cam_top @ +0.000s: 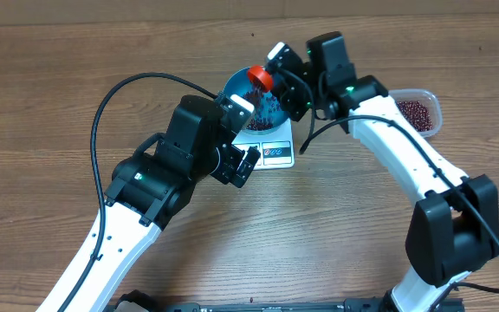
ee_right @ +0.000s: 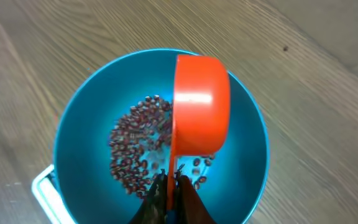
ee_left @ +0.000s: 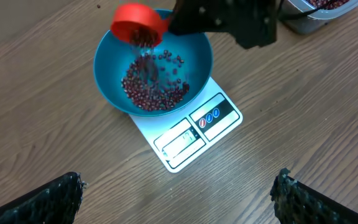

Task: Scoop item into bowl and weigh 150g on scale
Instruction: 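Tilt the scoop with the right gripper to pour beans into the bowl, then carry the empty red scoop right back over the bean tub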

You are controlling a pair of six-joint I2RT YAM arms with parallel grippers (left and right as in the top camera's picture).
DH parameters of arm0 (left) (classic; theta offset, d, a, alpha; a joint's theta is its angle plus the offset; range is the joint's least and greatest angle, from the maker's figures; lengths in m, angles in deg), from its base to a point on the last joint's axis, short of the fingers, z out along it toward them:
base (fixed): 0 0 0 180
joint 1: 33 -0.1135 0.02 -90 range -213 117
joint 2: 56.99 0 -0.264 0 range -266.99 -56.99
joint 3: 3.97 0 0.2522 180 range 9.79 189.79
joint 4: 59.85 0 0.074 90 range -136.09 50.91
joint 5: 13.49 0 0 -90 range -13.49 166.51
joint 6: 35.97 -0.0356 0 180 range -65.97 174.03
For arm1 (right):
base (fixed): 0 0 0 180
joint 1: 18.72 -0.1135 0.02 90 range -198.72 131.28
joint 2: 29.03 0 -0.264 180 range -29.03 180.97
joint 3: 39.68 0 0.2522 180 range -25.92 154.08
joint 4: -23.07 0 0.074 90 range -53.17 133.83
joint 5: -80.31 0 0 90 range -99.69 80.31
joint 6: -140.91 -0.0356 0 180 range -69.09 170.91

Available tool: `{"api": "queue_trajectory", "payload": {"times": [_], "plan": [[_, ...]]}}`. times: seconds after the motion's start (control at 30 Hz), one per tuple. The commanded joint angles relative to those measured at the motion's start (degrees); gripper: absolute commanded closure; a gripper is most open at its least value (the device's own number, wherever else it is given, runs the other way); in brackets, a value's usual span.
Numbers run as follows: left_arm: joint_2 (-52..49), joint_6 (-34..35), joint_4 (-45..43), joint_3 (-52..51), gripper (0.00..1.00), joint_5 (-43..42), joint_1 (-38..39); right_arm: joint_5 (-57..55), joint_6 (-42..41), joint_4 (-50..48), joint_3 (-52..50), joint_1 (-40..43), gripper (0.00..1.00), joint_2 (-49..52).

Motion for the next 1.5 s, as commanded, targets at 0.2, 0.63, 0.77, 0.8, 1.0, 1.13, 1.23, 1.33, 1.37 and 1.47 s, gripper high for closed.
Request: {"api": "queue_trajectory", "payload": {"times": [0.2, 0.63, 0.77, 0.8, 1.0, 1.13, 1.23, 1.33, 1.37, 1.47], "plan": [[-0.1, 0.9, 0.0, -0.3, 0.0, -0.4, -0.2, -10.1, 0.7, -0.3, 0.2, -2.1, 0.96, -1.9], [-0.3, 0.9, 0.0, -0.3, 0.0, -0.4, -0.2, -11.7, -12.1, 4.5, 0.2, -0.9, 0.96, -16.5], [-0.3, 0.9, 0.0, -0.3, 0.0, -0.4, -0.2, -24.2, -26.7, 10.0, 0.2, 2.4, 0.96, -20.4], [-0.3, 0.9, 0.0, -0.3, 0.0, -0.4, -0.2, -26.7, -28.4, 11.1, 0.2, 2.9, 0.96, -20.6], [-0.3, 0.9, 0.0, -0.3, 0.0, -0.4, -0.2, -41.9, -35.6, 19.9, 0.1, 6.0, 0.96, -20.6], [-0.3, 0.9, 0.0, -0.3, 0.0, -0.4, -0.2, -42.7, -36.1, 23.6, 0.1, 8.7, 0.96, -20.4], [-0.3, 0.9, 0.0, -0.3, 0.0, -0.4, -0.2, -42.7, -37.6, 25.9, 0.1, 11.8, 0.96, -19.7], [-0.3, 0.9, 0.0, -0.3, 0.01, -0.4, -0.2, -42.7, -37.5, 27.5, 0.1, 13.6, 0.96, -18.3], [-0.3, 0.9, 0.0, -0.3, 0.0, -0.4, -0.2, -42.7, -37.5, 28.0, 0.1, 14.0, 0.96, -17.6], [-0.3, 0.9, 0.0, -0.3, 0.0, -0.4, -0.2, -42.7, -37.5, 28.7, 0.1, 15.0, 0.96, -14.8]]}}
